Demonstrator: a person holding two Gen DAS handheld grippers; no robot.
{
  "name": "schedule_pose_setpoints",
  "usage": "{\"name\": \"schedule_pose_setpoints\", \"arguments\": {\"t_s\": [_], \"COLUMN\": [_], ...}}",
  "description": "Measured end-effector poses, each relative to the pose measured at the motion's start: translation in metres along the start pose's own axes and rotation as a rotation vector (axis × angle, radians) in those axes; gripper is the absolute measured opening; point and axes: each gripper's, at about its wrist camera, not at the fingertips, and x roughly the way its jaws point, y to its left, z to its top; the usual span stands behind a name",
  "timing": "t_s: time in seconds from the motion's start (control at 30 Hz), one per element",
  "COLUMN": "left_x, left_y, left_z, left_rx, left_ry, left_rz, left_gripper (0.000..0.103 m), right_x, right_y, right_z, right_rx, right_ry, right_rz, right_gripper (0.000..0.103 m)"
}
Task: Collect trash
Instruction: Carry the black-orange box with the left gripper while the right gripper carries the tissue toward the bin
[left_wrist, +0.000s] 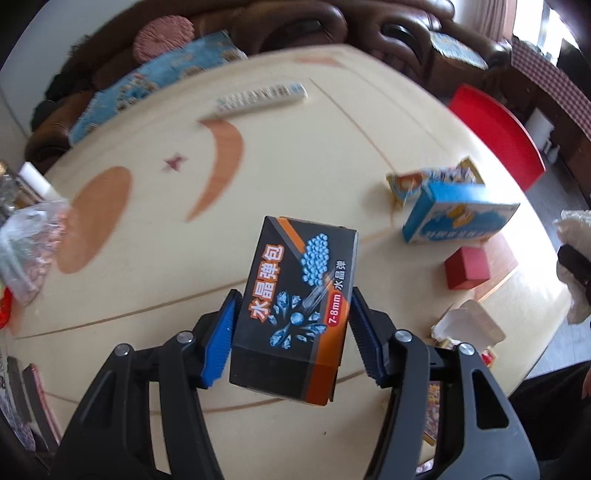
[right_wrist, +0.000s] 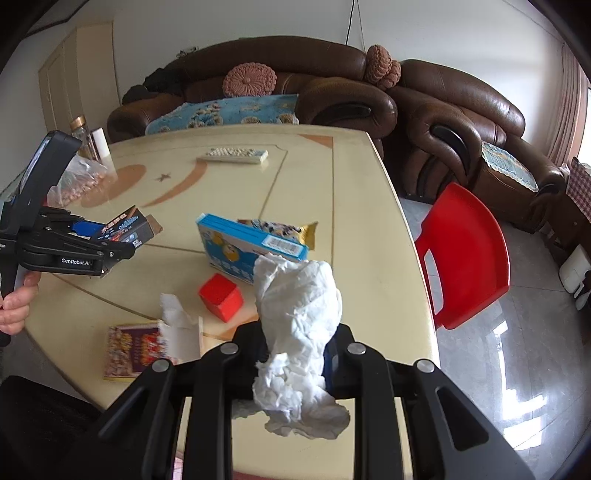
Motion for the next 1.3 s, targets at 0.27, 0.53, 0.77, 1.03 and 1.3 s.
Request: {"name": "schedule_pose_setpoints", "arguments": {"t_s": [0.27,0.53,0.77,1.03,1.3], "left_x": [-0.084,-0.126,-0.052,-0.052,-0.074], "left_y": [-0.012,-0.036,-0.039,-0.032,-0.046], "left_z": [-0.023,-0.069,-0.08,-0.061,-0.075], "left_rx": [-0.019,-0.046,-0.113,-0.152,-0.133], "left_ry": [-0.167,-0.204,-0.06,-0.089,-0.107], "left_rz": [0.038,-0.008,-0.119,-0.132,-0.137], "left_gripper": [0.058,0.053,0.028,0.027,0.027], "right_x": [-0.04,-0.079,-0.078,-0.067,-0.07], "right_y": [0.025,0.054,0.061,0.042,0.044], "right_z": [0.006,-0.018,-0.045,-0.048,-0.046], "right_rx": [-0.017,-0.058,-0.066,0.008,0.001], "right_ry": [-0.044,-0.052,-0.037,-0.024,-0.03], "right_rz": [0.057,0.103,0.085,0.084,0.11], "right_gripper": [0.022,0.022,0.022,0.022,0.022]}}
